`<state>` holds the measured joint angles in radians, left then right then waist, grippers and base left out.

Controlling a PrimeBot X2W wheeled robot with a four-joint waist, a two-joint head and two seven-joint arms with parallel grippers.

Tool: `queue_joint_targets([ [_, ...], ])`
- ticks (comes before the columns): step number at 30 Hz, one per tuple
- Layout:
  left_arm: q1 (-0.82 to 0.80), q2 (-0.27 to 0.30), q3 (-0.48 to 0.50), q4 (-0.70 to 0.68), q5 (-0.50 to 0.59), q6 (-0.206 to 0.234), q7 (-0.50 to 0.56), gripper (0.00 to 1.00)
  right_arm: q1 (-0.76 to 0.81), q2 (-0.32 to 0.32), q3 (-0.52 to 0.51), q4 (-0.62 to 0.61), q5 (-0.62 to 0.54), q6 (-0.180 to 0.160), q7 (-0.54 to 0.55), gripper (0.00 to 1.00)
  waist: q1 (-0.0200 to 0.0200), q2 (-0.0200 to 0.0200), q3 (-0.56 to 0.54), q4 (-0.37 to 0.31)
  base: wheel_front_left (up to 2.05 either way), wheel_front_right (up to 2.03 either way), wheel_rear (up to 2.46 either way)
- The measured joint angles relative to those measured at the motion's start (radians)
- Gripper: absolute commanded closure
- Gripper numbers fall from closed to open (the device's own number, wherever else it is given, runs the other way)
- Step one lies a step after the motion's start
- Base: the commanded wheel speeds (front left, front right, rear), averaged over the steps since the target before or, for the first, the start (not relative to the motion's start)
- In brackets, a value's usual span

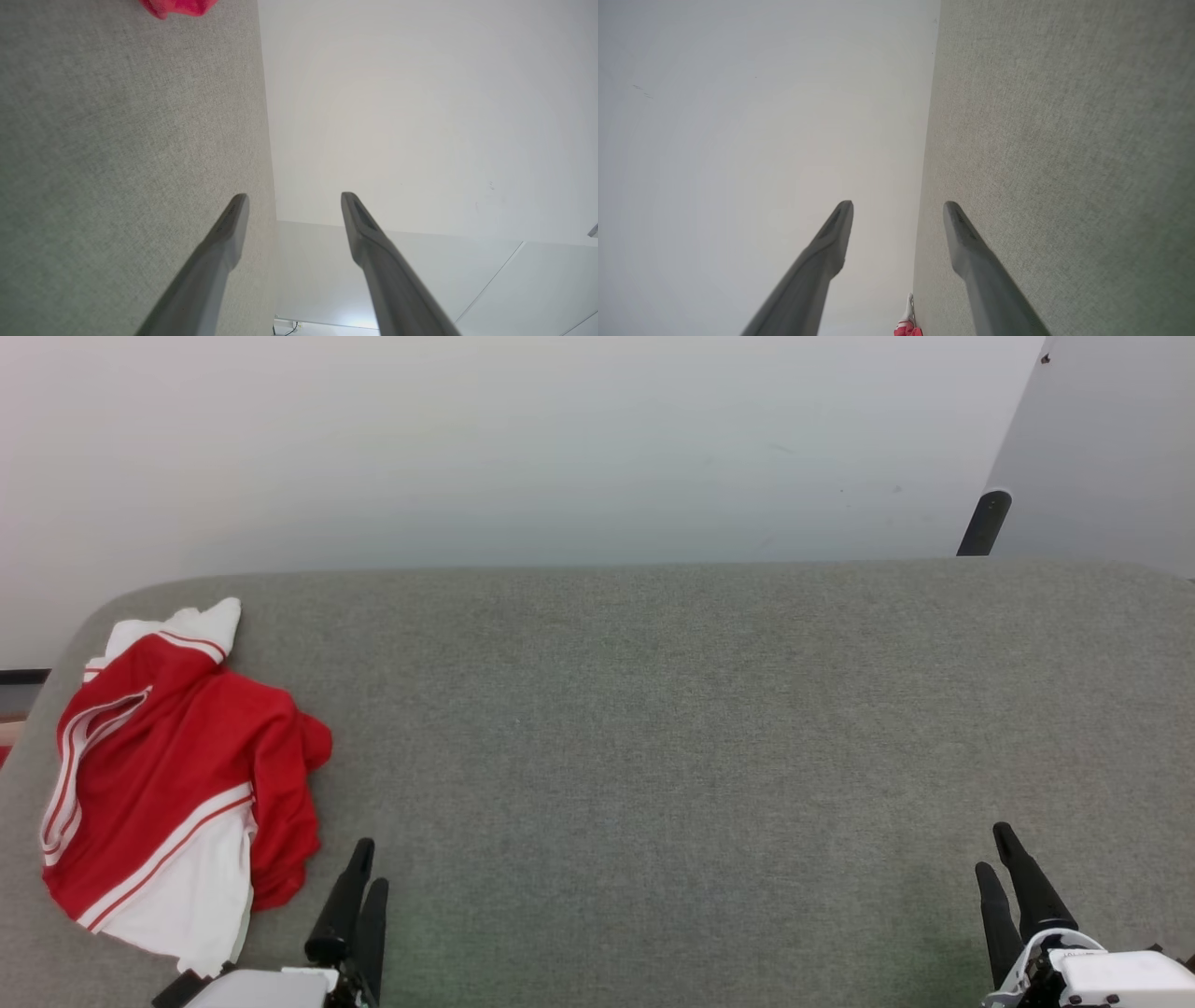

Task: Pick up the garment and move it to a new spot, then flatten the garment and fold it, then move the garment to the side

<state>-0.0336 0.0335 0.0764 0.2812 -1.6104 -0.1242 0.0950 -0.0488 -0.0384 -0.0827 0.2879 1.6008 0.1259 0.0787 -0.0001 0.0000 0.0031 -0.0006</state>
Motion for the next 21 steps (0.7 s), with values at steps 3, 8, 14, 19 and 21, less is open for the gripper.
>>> queue_joint_targets([
  [3,0.000,0.001,-0.009,-0.012,0.001,0.000,-0.004,0.00,-0.001,-0.001,0.012,-0.009,-0.002,0.000,-0.012,0.00,0.0000,0.0000,0.000,0.000,0.00,0.00,0.00],
  [8,0.000,0.002,-0.026,-0.031,0.005,0.000,-0.014,0.00,-0.002,-0.002,0.031,-0.023,-0.009,0.000,-0.032,0.00,0.0001,0.0000,0.000,-0.001,0.00,0.00,0.00],
  [14,0.000,0.007,-0.044,-0.051,0.011,0.000,-0.027,0.00,-0.004,-0.008,0.054,-0.039,-0.018,0.000,-0.055,0.00,0.0001,0.0000,-0.001,-0.001,0.00,0.00,0.00],
  [19,0.000,0.013,-0.061,-0.067,0.033,0.000,-0.039,0.00,-0.011,-0.016,0.070,-0.046,-0.035,0.000,-0.077,0.00,0.0000,0.0000,-0.002,-0.001,0.00,0.00,0.00],
  [21,0.000,0.017,-0.068,-0.072,0.042,0.000,-0.045,0.00,-0.012,-0.018,0.079,-0.049,-0.045,0.000,-0.085,0.00,0.0001,0.0000,-0.002,-0.001,0.00,0.00,0.00],
])
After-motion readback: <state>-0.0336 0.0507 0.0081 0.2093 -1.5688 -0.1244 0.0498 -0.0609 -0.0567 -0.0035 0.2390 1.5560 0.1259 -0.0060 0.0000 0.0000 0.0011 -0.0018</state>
